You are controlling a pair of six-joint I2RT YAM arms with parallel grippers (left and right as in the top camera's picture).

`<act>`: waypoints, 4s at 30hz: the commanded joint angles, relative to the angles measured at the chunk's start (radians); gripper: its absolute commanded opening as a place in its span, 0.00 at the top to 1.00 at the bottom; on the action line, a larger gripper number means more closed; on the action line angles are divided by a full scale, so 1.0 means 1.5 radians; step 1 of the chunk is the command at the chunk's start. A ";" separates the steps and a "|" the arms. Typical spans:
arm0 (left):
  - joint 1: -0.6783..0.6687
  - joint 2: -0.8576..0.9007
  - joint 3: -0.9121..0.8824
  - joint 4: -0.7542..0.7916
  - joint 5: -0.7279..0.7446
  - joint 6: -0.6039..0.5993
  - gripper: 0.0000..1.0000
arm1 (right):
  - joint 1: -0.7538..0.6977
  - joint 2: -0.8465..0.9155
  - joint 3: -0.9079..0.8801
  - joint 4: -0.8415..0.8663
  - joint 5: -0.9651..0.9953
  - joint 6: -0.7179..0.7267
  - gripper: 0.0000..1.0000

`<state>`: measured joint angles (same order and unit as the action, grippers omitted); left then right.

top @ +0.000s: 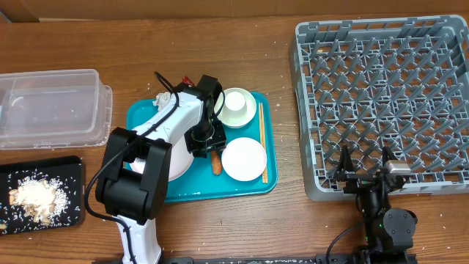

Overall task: Sort waste into correct bins and load items into the dishwasher
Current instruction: 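Grasp the carrot with the left gripper and lift it, then carry the carrot left and drop it onto the black tray, then move the left gripper back to the crumpled tissue on the teal tray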

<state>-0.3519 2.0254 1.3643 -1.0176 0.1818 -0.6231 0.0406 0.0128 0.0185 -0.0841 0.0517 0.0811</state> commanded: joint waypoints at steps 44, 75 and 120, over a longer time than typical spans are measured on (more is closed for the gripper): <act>0.609 -0.036 0.504 -0.448 -0.099 0.084 0.96 | -0.001 -0.007 -0.007 0.002 0.000 -0.002 0.00; 0.888 -0.034 0.136 -0.149 -0.195 -0.006 0.92 | -0.001 -0.007 -0.007 0.002 0.000 -0.002 0.00; 0.774 -0.129 0.304 -0.305 0.296 0.237 0.73 | -0.001 -0.007 -0.007 0.002 0.000 -0.002 0.00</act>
<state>0.8597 1.9324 1.7958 -1.4872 0.5659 -0.3176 0.0406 0.0128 0.0185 -0.0845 0.0517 0.0807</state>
